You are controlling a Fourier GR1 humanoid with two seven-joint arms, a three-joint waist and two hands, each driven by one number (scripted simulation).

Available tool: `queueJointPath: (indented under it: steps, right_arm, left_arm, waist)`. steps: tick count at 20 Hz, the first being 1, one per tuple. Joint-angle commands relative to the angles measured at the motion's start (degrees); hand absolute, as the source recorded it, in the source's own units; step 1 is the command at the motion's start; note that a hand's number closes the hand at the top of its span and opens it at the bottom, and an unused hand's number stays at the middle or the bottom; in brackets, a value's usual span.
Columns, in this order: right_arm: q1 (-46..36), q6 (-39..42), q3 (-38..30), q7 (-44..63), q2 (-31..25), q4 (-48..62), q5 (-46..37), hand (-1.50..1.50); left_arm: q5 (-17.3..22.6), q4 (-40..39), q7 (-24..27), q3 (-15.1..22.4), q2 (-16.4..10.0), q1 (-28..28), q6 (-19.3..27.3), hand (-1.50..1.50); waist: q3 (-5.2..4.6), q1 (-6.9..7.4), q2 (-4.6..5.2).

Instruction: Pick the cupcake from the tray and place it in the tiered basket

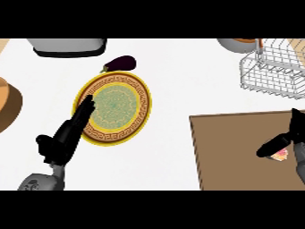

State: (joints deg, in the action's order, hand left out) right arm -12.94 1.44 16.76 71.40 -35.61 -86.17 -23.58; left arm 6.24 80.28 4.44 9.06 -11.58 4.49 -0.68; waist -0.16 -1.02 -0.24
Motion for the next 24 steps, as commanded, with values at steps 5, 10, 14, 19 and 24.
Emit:
queueJointPath:
  steps: [5,10,14,19,24]
  right_arm:
    - [4.74,-0.88,-1.81,13.60,5.22,-3.68,-4.69,-1.50]
    - [8.70,0.70,-4.35,13.06,6.32,-7.84,-5.70,-1.50]
    - [8.49,0.18,-6.10,9.96,8.50,-5.16,-8.51,-1.50]
    - [7.02,-5.51,-7.37,-0.37,12.55,-1.57,-15.89,1.50]
    - [3.46,-1.75,-9.49,-0.22,14.26,-0.47,-19.66,1.50]
  left_arm:
    - [-0.04,-3.36,3.87,-1.14,0.17,1.02,-1.81,0.00]
    - [-0.87,-1.42,1.02,-0.36,1.05,0.58,-0.55,0.00]
    - [-0.14,-2.49,-1.01,-1.42,1.14,3.48,-1.28,0.00]
    - [-2.77,-4.34,1.85,-0.32,3.28,2.29,-0.41,0.00]
    - [-4.00,-2.92,0.11,-0.43,4.23,3.07,0.38,0.00]
  waist:
    - [0.05,0.31,0.16]
    - [0.08,0.27,0.03]
    - [0.12,0.61,0.18]
    - [0.15,0.93,0.26]
    - [0.15,1.03,0.26]
